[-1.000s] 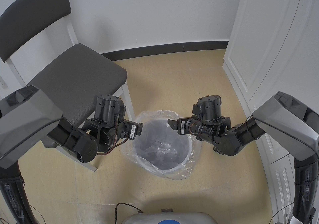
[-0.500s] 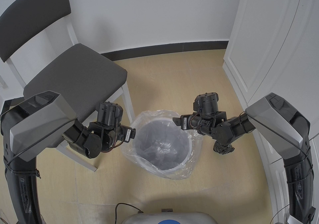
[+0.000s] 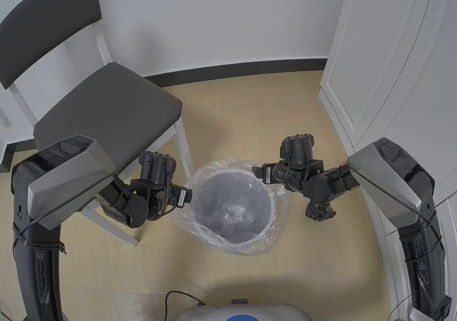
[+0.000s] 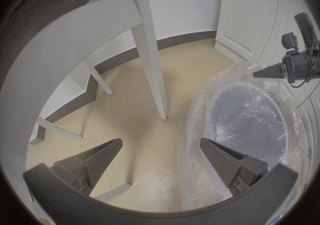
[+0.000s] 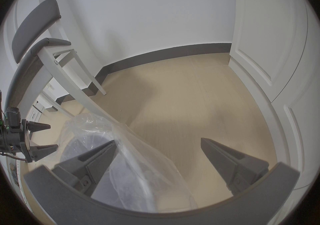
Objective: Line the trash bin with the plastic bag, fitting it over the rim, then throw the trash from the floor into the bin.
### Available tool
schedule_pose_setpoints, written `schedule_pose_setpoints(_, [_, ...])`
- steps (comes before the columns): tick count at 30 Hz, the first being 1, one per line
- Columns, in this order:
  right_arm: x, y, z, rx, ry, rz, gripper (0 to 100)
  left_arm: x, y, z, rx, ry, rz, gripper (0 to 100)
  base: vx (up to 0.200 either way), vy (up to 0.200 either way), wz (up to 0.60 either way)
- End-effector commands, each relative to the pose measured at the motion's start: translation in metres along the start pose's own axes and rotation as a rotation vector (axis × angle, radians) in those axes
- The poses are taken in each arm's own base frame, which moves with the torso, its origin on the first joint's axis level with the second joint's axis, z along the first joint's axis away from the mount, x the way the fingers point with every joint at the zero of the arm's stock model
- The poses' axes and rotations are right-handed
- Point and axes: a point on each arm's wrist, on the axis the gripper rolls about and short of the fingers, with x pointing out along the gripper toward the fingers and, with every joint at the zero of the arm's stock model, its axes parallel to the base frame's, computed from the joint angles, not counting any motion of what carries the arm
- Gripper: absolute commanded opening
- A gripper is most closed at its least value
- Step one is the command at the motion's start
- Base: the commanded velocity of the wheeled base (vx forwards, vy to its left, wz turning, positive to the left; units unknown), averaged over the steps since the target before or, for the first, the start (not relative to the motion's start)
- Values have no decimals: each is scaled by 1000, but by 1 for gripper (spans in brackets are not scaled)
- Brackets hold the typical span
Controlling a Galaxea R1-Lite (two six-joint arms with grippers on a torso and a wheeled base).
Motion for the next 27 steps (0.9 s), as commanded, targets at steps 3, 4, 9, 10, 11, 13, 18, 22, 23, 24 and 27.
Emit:
schedule_pose_setpoints(3, [21,-1,-12,3,10,-5,100,10,-2,-4,4,11,54,100,0,0,0])
schedule_pose_setpoints(4, [22,-1,-11,3,8,-6,100,12,-2,-5,4,11,60,100,0,0,0])
schedule_pose_setpoints(9, [30,-6,-9,14,23,-20,100,16,0,-7,4,16,72,100,0,0,0])
schedule_pose_setpoints(10, [30,-6,-9,14,23,-20,100,16,0,-7,4,16,72,100,0,0,0])
schedule_pose_setpoints(11, [34,-9,-11,15,33,-26,100,18,1,-9,8,21,74,100,0,0,0])
schedule_pose_setpoints(13, [39,-11,-14,15,45,-32,100,20,2,-11,10,28,76,100,0,0,0])
schedule_pose_setpoints(18, [49,-16,-21,16,69,-47,100,25,3,-17,26,44,83,100,0,0,0])
schedule_pose_setpoints(22, [53,-17,-22,17,73,-50,100,29,6,-19,26,48,89,100,0,0,0])
schedule_pose_setpoints(23, [53,-17,-22,17,73,-50,100,29,6,-19,26,48,89,100,0,0,0])
schedule_pose_setpoints(24, [52,-16,-18,20,63,-52,100,28,6,-18,26,47,89,100,0,0,0])
schedule_pose_setpoints(27, [45,-15,-4,28,36,-50,100,25,7,-15,22,39,88,100,0,0,0])
